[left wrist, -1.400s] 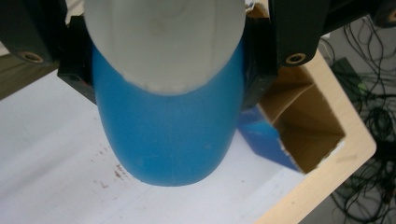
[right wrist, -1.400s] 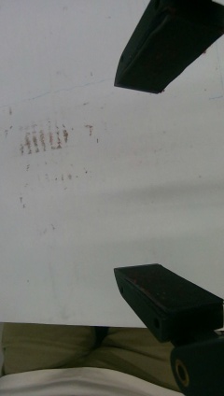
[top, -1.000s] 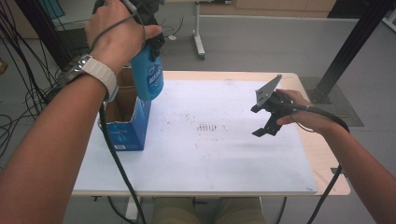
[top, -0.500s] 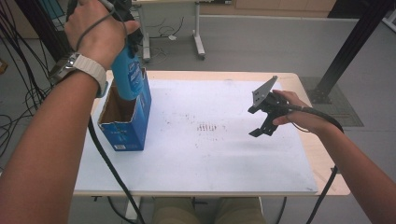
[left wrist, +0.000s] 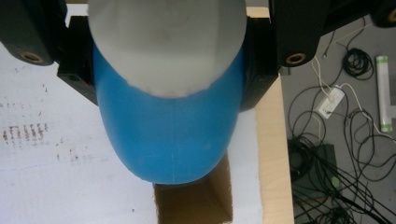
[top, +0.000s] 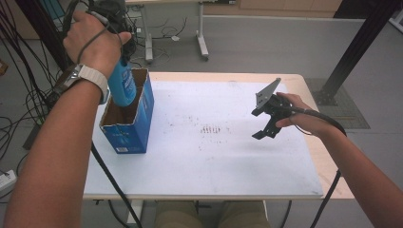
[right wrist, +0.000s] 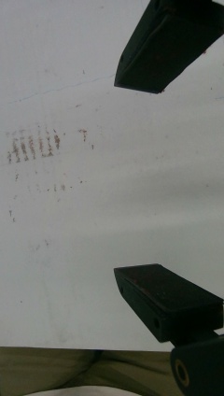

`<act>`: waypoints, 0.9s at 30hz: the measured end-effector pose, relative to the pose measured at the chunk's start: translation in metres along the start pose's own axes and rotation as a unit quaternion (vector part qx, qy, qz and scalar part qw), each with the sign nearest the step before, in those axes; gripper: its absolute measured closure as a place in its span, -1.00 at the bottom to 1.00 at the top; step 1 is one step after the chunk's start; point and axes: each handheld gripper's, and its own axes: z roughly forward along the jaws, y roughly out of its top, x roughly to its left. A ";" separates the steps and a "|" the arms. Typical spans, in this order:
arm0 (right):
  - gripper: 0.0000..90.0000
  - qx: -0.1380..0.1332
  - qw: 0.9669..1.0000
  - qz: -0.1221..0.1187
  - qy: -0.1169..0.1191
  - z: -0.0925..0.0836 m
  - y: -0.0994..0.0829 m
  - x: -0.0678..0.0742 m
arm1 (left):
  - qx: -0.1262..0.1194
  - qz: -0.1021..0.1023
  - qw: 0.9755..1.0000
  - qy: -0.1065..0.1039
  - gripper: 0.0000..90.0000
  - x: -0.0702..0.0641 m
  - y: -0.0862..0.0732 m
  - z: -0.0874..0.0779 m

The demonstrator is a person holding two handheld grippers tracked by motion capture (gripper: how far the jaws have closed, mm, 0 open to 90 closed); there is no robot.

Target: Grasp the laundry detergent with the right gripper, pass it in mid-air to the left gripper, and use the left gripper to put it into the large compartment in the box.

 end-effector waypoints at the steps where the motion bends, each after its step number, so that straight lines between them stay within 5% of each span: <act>1: -0.81 0.000 1.000 0.000 0.001 0.000 -0.001 0.000 | -0.003 -0.001 1.000 0.001 -0.17 0.001 0.000 0.002; 27: -0.82 -0.002 1.000 0.016 0.003 0.004 -0.010 -0.001 | 0.019 -0.012 1.000 -0.006 -0.17 0.008 -0.016 0.079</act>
